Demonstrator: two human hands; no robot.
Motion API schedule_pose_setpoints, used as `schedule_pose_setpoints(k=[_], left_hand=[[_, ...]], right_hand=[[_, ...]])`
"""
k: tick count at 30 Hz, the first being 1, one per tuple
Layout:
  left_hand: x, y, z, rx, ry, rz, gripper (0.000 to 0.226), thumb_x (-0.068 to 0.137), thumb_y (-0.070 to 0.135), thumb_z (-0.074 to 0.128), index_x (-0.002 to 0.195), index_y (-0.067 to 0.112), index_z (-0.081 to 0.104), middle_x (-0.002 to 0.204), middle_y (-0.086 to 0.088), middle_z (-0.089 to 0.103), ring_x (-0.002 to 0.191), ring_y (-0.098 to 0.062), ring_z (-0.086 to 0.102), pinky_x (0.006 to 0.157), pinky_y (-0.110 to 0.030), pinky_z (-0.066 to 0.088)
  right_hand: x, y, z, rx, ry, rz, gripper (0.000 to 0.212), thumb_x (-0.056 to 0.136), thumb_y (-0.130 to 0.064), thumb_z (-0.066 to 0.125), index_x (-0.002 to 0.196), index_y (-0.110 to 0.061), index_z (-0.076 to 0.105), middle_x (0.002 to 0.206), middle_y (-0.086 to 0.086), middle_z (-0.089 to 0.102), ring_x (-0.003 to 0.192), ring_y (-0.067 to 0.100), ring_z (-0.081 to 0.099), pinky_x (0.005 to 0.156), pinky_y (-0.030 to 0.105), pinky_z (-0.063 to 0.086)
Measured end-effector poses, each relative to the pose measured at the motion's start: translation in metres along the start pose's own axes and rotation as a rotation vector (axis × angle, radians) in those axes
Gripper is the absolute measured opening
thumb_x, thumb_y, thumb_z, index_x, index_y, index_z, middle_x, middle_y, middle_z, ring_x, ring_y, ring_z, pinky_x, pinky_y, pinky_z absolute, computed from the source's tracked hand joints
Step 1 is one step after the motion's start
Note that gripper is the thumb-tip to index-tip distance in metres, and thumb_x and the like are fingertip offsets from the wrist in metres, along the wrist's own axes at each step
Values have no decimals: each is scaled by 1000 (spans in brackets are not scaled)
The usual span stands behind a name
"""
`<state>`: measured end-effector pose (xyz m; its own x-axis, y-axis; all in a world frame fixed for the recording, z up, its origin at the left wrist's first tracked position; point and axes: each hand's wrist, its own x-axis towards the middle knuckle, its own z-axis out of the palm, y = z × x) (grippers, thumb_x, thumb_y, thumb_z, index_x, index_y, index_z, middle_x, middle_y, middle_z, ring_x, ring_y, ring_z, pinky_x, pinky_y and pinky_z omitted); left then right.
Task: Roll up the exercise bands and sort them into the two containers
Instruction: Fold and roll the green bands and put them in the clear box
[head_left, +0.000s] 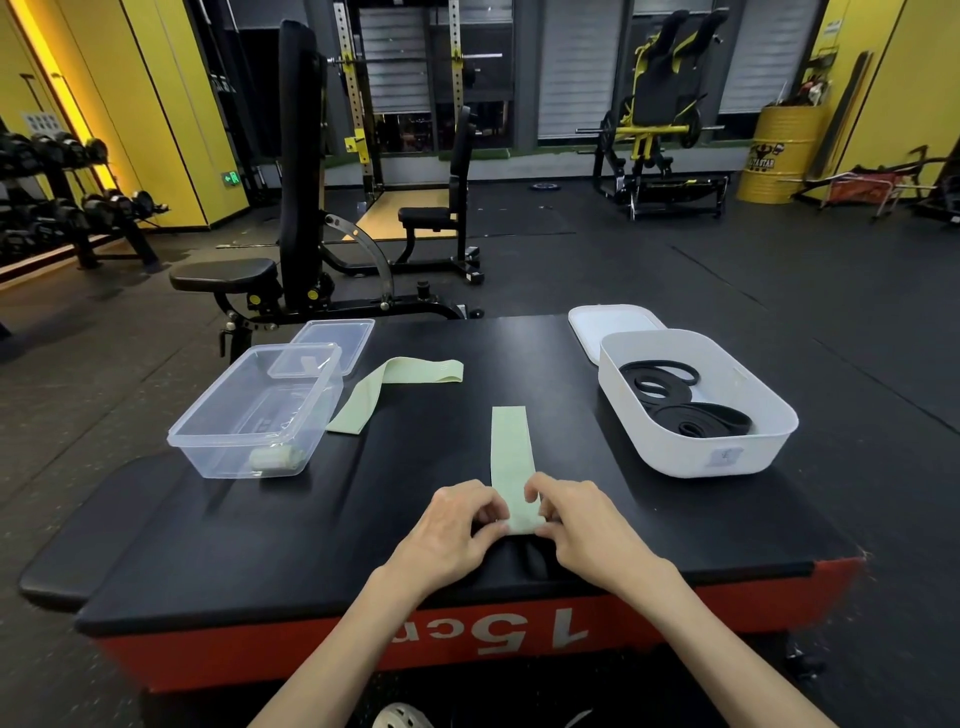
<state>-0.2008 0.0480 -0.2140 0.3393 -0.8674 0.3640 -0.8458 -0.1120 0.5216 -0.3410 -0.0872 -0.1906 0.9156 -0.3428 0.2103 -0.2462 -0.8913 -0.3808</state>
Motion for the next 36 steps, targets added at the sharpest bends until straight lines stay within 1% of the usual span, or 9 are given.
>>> schedule_pose_setpoints(k=[2, 5, 7, 10, 14, 17, 20, 30, 36], left_hand=[[0, 1, 0, -8, 1, -1, 5, 85, 19, 66, 89, 21, 64, 81, 7, 60, 76, -6, 56, 74, -18, 46], [2, 1, -2, -8, -8, 7, 6, 86, 17, 65, 89, 23, 65, 80, 10, 60, 76, -5, 56, 74, -17, 47], [2, 1, -3, 1, -19, 16, 5, 86, 20, 66, 90, 23, 65, 81, 10, 59, 77, -5, 56, 74, -19, 47], [2, -2, -3, 13, -37, 25, 16, 81, 29, 72, 93, 22, 64, 83, 10, 58, 77, -5, 54, 74, -17, 46], [3, -4, -1, 16, -28, 28, 16, 81, 22, 72, 95, 20, 65, 86, 7, 58, 78, -5, 53, 74, -19, 46], [4, -3, 0, 24, -18, 35, 13, 83, 21, 70, 95, 18, 66, 89, 6, 58, 78, -6, 54, 74, -19, 47], [4, -3, -1, 26, -9, 43, 12, 84, 20, 70, 95, 16, 67, 90, 8, 57, 77, -5, 54, 73, -16, 46], [1, -1, -1, 41, -29, 72, 10, 89, 18, 63, 97, 12, 64, 90, 6, 57, 79, -1, 51, 75, -9, 39], [-4, 2, -3, 33, -76, 69, 10, 89, 21, 63, 97, 14, 64, 89, 7, 58, 78, -3, 53, 74, -7, 38]], right_hand=[[1, 0, -1, -19, 3, -3, 18, 88, -11, 57, 102, -21, 61, 91, -1, 60, 85, 17, 50, 70, 23, 37], [3, 1, -2, -42, 5, -9, 19, 90, -14, 55, 101, -19, 70, 96, 0, 64, 93, 20, 54, 74, 23, 39], [3, 2, -1, -30, 0, -5, 21, 90, -14, 54, 101, -18, 71, 98, 1, 64, 94, 19, 55, 76, 24, 41], [4, 4, 0, -21, 2, -16, 20, 90, -17, 55, 103, -19, 71, 99, 1, 63, 97, 20, 55, 79, 25, 43], [5, 4, 0, -34, -20, -12, 21, 87, -25, 62, 107, -19, 69, 104, -1, 61, 100, 18, 52, 82, 24, 41], [7, 4, 1, -46, -32, -5, 24, 85, -22, 65, 109, -18, 69, 106, -1, 60, 102, 18, 51, 83, 24, 39], [7, 4, 2, -50, -21, -13, 23, 87, -19, 63, 109, -18, 69, 107, 0, 61, 103, 19, 52, 84, 24, 39], [-1, 4, 6, -41, 53, -69, 22, 88, -13, 58, 107, -14, 70, 98, 4, 64, 95, 21, 55, 81, 26, 42], [-11, 3, 4, -49, 12, -85, 21, 90, -14, 56, 105, -14, 70, 97, 4, 62, 95, 21, 52, 81, 29, 42]])
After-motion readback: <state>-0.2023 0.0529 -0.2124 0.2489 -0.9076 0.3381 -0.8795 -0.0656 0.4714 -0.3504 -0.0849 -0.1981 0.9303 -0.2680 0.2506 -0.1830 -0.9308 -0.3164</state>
